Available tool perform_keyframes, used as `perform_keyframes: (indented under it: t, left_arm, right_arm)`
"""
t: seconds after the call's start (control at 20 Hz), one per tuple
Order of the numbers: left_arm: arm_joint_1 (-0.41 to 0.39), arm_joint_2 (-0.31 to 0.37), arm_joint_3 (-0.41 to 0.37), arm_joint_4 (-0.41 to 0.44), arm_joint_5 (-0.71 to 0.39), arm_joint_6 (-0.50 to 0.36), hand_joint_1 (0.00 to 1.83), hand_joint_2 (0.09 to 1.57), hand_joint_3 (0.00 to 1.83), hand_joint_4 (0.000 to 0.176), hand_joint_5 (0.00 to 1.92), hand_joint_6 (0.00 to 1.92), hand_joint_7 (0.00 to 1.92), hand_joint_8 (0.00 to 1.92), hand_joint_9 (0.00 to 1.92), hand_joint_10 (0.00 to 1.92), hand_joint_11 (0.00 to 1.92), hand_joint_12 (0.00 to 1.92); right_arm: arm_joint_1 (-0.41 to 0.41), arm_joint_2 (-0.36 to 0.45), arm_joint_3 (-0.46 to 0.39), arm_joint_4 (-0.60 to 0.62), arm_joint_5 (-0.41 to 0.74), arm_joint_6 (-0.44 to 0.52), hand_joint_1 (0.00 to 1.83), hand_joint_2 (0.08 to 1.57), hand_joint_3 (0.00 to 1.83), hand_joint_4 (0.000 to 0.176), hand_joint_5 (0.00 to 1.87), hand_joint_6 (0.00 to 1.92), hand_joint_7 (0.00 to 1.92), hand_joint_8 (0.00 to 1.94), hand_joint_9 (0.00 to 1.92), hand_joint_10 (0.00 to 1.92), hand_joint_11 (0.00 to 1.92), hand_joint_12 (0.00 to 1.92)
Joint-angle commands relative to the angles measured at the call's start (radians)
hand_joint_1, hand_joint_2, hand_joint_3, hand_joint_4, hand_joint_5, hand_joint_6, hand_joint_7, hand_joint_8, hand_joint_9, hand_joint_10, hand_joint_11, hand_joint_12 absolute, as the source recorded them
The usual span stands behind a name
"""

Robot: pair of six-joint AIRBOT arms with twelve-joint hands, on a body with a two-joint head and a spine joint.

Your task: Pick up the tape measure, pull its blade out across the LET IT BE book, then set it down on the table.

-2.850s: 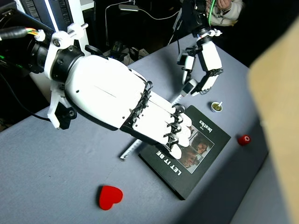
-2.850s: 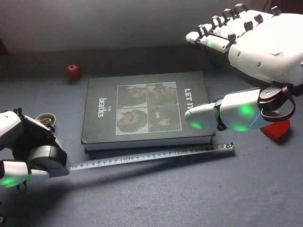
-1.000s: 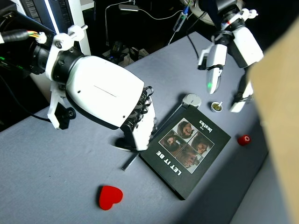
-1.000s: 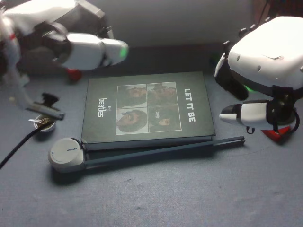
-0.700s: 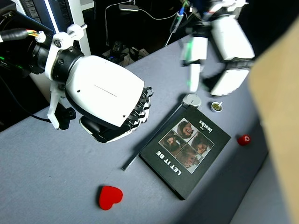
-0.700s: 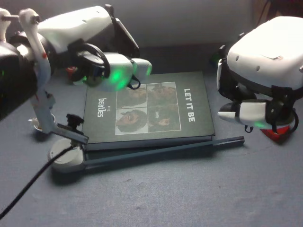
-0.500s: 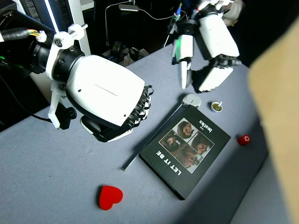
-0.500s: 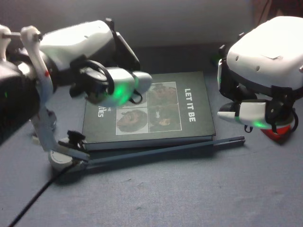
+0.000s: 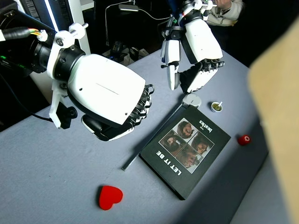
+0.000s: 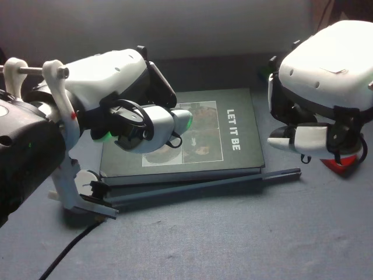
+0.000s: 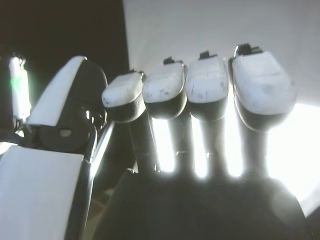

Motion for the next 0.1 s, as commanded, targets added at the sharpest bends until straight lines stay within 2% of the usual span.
perform_keyframes:
  t: [0.0,0.05]
  left_arm:
    - [-0.011,0.002,-0.002,0.081,-0.039,-0.010,0.65,1.31,0.00,0.156,1.06,1.92,1.18,1.92,1.20,1.92,1.31,1.92]
    - [-0.018,0.003,-0.003,0.083,-0.039,-0.010,0.64,1.31,0.00,0.157,1.06,1.92,1.18,1.92,1.20,1.92,1.30,1.92]
  right_arm:
    - [0.012,0.005,-0.003,-0.056,-0.011,-0.003,0.93,1.32,0.00,0.176,1.31,1.92,1.53,1.94,1.76,1.92,1.92,1.92]
    - [0.012,0.005,-0.003,-0.058,-0.011,-0.003,0.93,1.32,0.00,0.176,1.31,1.92,1.53,1.94,1.76,1.92,1.92,1.92]
